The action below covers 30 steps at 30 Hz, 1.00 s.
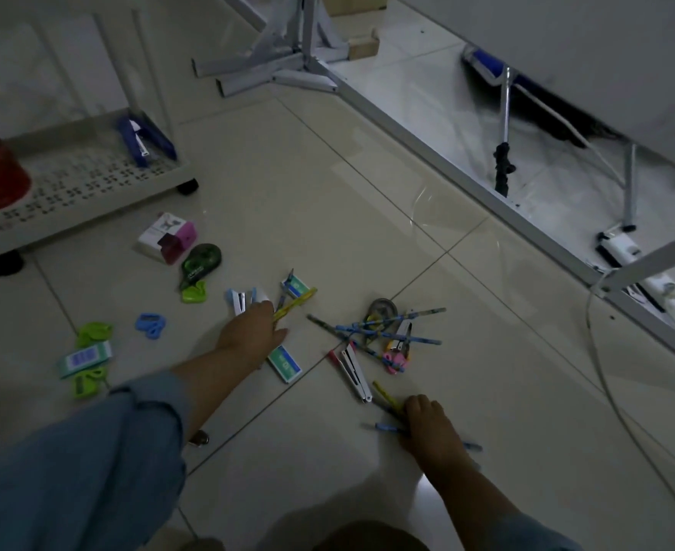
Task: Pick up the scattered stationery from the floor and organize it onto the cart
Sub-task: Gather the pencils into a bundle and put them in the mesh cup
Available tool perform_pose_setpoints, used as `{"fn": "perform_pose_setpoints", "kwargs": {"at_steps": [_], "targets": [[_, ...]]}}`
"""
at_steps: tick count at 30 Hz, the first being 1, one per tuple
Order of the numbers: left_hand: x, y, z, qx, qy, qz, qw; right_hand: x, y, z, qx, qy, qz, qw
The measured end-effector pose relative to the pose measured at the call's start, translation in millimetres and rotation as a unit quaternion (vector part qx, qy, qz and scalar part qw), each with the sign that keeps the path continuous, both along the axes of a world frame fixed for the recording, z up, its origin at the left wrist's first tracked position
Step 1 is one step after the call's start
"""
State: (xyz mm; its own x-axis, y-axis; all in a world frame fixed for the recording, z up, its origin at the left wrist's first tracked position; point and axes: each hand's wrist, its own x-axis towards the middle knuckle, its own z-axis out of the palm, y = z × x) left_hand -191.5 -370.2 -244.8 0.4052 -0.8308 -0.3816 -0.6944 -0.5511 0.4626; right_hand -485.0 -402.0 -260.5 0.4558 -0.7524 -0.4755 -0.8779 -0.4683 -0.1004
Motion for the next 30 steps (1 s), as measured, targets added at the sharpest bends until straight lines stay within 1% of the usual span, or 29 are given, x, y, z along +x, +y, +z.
{"fn": "perform_pose_setpoints", "kwargs": {"at_steps": [2, 4, 6, 7, 11, 12, 17, 21, 26, 28, 30], "targets": [[-2.5, -8.0, -4.2, 0.036, -0.014, 0.004, 0.999, 1.8, -1.1, 3.5, -0.019, 0.013, 0.022, 0.999], [-4.3, -10.8, -7.6, 0.060, -0.055, -0.005, 0.997, 3.8, -2.8, 8.0, -0.061, -0.001, 0.026, 0.998], [-4.6, -9.3, -7.7, 0.067, -0.054, 0.002, 0.996, 5.5, -7.2, 7.9, -0.112, -0.018, 0.045, 0.992], [-3.6, -7.6, -8.7, 0.059, -0.038, 0.009, 0.998, 9.4, -10.5, 9.0, -0.099, -0.032, 0.038, 0.994], [-0.9, 4.2, -5.8, -0.001, 0.021, 0.034, 0.999, 45.2, -37.7, 24.5, -0.059, -0.122, -0.045, 0.990], [-1.1, 7.8, -4.9, -0.016, 0.029, 0.038, 0.999, 54.0, -45.7, 25.9, -0.054, -0.121, -0.054, 0.990], [-3.6, 27.3, 3.3, -0.106, 0.092, 0.068, 0.988, 77.2, -68.2, 25.7, 0.010, -0.036, -0.008, 0.999], [-0.4, 43.4, 7.8, -0.130, 0.128, 0.112, 0.977, 85.2, -72.3, 24.7, -0.044, -0.018, 0.036, 0.998], [8.6, 69.3, 17.1, -0.151, 0.136, 0.122, 0.972, 97.2, -72.2, 30.8, -0.062, 0.026, 0.077, 0.995], [11.9, 81.0, 19.8, -0.152, 0.168, 0.150, 0.962, 100.7, -71.1, 32.2, -0.084, 0.053, 0.100, 0.990], [16.2, 93.6, 20.9, -0.154, 0.223, 0.194, 0.943, 104.2, -68.9, 35.4, -0.110, 0.067, 0.106, 0.986]]}}
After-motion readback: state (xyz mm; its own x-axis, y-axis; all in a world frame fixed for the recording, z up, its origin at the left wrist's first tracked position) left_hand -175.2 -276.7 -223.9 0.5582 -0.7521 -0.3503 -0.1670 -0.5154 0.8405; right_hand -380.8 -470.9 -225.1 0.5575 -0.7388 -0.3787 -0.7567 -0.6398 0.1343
